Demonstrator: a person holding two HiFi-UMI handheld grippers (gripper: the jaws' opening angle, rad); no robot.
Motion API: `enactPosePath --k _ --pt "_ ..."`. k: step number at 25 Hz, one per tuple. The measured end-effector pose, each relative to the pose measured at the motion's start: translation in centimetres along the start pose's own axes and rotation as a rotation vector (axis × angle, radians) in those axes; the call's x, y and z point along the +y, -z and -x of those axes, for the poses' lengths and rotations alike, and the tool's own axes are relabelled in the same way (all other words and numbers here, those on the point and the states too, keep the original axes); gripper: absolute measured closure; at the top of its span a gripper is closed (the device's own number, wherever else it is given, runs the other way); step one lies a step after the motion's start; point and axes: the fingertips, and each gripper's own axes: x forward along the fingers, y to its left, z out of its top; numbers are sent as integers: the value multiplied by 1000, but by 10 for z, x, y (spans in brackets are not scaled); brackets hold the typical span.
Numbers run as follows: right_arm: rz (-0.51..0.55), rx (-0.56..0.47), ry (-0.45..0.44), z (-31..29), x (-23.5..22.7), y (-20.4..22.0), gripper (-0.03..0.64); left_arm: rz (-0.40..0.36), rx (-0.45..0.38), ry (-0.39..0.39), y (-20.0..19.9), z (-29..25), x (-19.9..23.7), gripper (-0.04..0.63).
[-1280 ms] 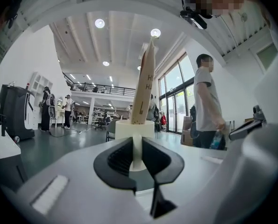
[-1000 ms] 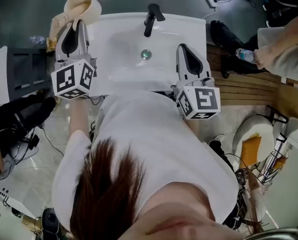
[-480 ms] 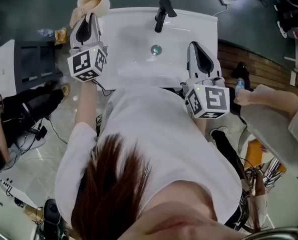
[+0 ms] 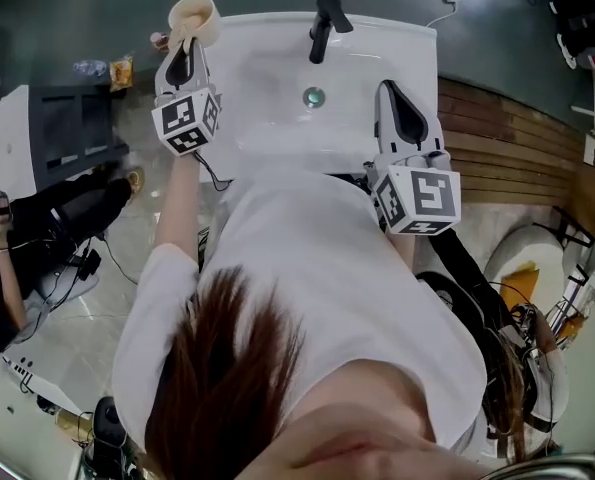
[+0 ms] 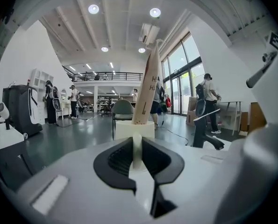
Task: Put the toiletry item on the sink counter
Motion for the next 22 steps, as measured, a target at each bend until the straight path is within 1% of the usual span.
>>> enactPosePath --k 4,8,13,16,22 --pt "-4 -2 1 0 1 0 606 -3 48 -3 20 -6 -1 548" --pt "-3 -1 2 3 1 0 606 -6 75 -16 37 -7 0 548" --pt "-6 -2 6 4 1 3 606 -5 130 -8 60 -11 -3 548" --pt "-5 -2 6 5 1 3 606 9 149 -11 70 -13 -2 548" --pt "-1 -5 7 7 1 1 606 9 172 -23 80 -14 0 548"
